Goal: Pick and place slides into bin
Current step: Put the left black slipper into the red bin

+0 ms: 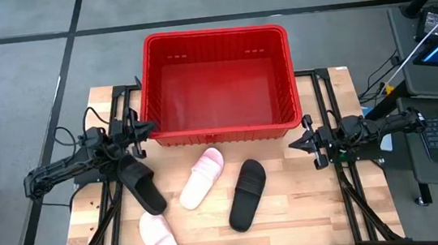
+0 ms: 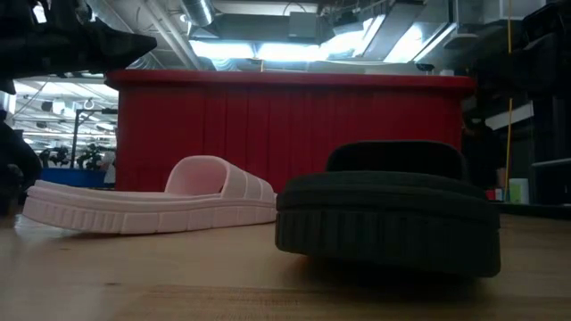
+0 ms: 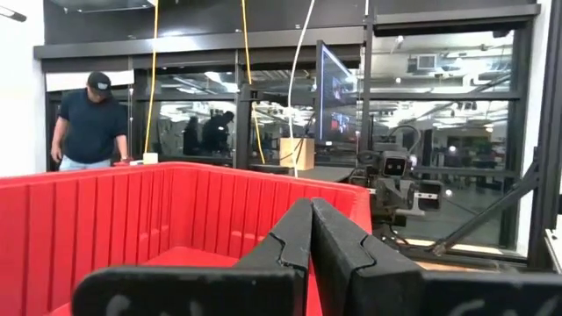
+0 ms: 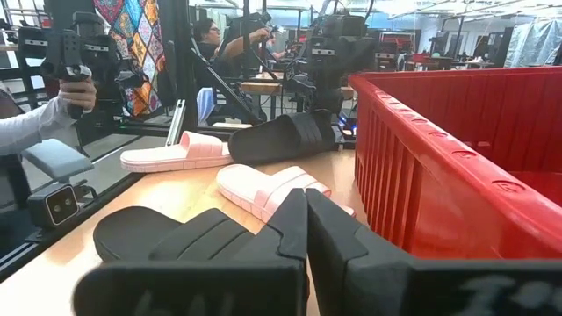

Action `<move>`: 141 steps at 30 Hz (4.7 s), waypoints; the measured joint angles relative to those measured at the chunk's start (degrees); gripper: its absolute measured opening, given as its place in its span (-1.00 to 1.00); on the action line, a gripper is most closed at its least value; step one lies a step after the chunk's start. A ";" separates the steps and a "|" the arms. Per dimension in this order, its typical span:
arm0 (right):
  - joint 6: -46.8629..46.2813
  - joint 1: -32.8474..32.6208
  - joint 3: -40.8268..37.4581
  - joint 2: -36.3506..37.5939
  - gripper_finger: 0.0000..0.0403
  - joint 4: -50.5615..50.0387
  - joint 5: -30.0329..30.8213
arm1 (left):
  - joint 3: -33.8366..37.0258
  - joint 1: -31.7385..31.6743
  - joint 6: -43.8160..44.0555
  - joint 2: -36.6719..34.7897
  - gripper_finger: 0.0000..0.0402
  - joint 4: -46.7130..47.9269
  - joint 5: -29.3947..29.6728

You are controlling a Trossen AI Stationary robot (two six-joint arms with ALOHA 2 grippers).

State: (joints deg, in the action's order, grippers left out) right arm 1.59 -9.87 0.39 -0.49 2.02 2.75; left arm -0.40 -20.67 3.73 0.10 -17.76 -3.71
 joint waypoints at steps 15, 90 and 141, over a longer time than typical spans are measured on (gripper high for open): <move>0.26 0.00 0.02 0.00 -0.97 0.00 0.01 | -1.20 0.00 -3.72 0.04 -0.98 0.76 -12.51; 6.29 -0.17 39.01 -48.46 -0.97 -4.17 1.69 | -57.78 52.02 31.49 55.40 -0.99 64.35 30.77; 6.47 -0.15 38.95 -48.63 -0.97 -16.89 1.72 | -82.65 55.81 70.14 93.69 -0.36 107.78 11.48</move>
State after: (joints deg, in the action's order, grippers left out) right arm 8.05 -10.02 39.33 -49.12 -14.87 4.47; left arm -83.05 35.14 73.87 93.80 90.02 7.77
